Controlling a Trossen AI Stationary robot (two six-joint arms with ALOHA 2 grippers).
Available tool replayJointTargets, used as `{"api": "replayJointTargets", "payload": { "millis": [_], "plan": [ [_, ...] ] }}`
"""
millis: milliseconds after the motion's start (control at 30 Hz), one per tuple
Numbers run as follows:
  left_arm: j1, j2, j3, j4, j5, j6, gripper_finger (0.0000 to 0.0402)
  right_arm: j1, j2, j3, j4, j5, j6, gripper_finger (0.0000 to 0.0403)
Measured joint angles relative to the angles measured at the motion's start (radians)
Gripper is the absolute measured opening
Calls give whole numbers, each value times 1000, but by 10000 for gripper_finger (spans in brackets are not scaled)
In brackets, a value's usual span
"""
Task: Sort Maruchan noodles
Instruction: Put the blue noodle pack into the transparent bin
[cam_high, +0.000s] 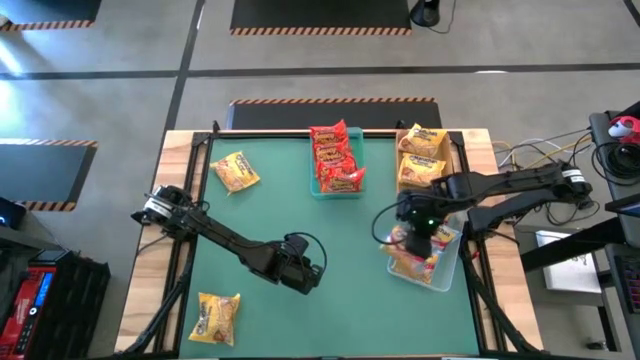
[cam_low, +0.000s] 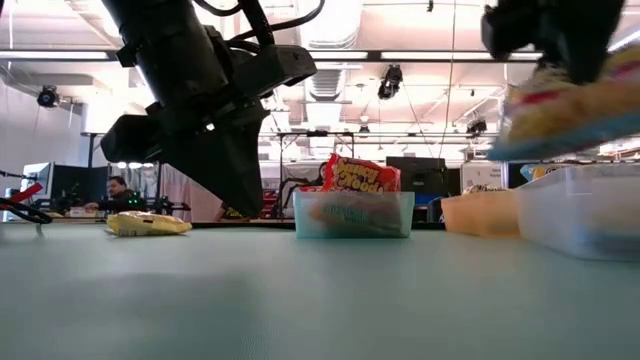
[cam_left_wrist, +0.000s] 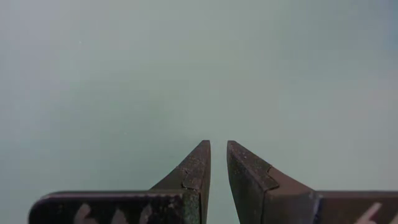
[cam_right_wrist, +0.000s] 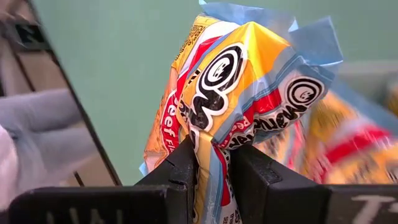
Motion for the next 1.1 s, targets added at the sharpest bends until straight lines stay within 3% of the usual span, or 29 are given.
{"api": "replayJointTargets", "payload": {
  "millis": [200,533,733,1100],
  "plan": [
    [0,0,0,1,0,-3,36,21,19,-2,-140,0,-75,67],
    [0,0,-2,-2,-8,-33,36,89,100,-45,-129,0,-278,68],
    [0,0,-2,-2,-19,-36,36,99,136,-57,-103,10,-312,69],
    [2,0,-1,-3,6,-63,36,99,124,5,-112,25,-304,152]
  ]
}}
